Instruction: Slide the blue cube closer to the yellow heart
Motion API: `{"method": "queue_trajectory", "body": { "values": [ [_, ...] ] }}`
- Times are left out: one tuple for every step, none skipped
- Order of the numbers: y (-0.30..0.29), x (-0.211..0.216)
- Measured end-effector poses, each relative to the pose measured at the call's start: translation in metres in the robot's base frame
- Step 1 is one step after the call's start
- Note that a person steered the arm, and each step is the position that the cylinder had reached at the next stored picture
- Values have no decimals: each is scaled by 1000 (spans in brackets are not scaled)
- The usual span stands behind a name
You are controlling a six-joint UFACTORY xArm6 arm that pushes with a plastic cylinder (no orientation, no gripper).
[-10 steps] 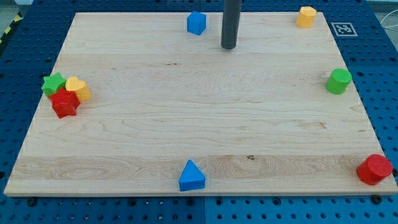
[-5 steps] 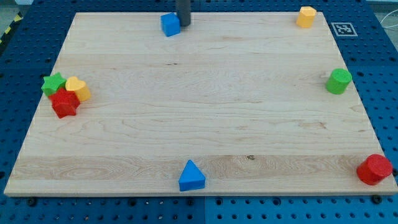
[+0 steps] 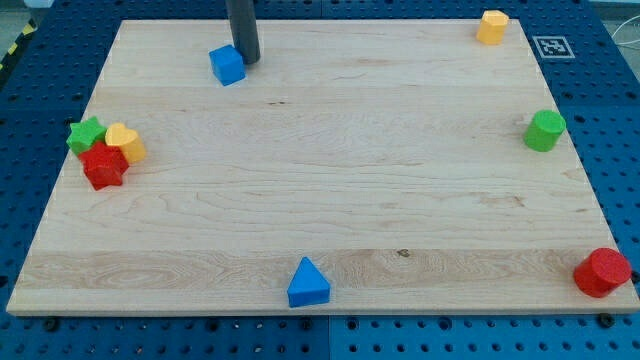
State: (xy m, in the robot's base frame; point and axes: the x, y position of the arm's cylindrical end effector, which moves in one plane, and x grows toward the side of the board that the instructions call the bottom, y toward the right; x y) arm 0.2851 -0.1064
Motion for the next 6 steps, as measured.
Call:
{"method": "queue_trajectory", "body": {
  "values": [
    [-14, 26],
    [-49, 42],
    [-63, 42],
    [-70, 16],
    [-102, 3],
    [-115, 4]
  ]
}}
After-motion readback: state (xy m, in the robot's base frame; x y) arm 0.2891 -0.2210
